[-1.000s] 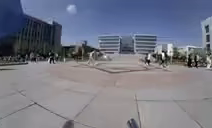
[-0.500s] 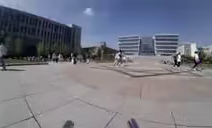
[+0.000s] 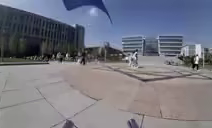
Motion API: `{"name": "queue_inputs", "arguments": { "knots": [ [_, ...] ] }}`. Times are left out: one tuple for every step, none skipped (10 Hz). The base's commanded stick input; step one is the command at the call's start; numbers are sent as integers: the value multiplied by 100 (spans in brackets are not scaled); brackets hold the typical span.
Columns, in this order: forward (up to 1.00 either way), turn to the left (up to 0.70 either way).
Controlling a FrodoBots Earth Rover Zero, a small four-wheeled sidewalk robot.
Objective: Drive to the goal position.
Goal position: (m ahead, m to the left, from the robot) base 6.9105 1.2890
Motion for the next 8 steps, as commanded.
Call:
{"name": "queue_inputs", "arguments": {
  "knots": [
    [0, 0],
    [0, 0],
    [0, 0],
    [0, -10],
    [0, -42],
    [0, -69],
    [0, -91],
    [0, -100]
  ]
}}
